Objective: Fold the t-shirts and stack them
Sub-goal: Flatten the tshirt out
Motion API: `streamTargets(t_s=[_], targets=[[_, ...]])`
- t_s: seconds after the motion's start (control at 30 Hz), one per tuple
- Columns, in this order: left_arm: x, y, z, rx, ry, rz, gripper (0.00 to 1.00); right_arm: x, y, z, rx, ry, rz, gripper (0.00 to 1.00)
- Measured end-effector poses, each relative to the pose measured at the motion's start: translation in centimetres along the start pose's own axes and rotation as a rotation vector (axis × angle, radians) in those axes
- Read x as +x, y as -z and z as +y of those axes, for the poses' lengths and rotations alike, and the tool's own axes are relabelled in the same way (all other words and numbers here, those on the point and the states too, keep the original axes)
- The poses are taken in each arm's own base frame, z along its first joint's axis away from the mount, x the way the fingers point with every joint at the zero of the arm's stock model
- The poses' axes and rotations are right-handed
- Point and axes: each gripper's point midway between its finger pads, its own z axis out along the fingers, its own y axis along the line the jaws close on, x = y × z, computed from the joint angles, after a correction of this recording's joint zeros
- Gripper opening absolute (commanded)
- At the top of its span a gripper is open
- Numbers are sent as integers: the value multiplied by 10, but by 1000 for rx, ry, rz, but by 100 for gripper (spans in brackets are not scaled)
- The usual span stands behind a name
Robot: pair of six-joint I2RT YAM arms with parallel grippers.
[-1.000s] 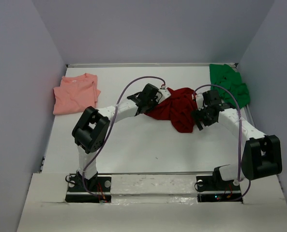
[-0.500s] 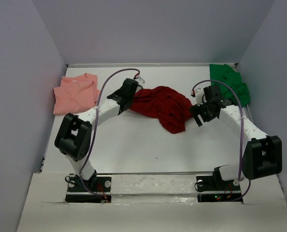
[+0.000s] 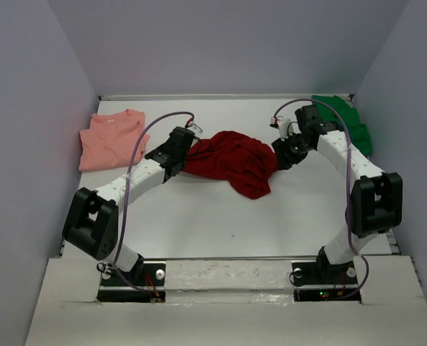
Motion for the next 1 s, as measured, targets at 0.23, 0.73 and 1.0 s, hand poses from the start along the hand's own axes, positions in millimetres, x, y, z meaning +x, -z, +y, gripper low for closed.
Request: streamTargets(t_s=[0.23,0.73,1.0], targets=[[11,-2,12,-16,33,31,0,-41,-38,-1,-104,39,12,52],[27,-6,11,5,39,77,0,-79,-111,68,-264,208,99,51],[27,-6,9,13,38,76,0,-77,-117,77,-272,233,122,52]])
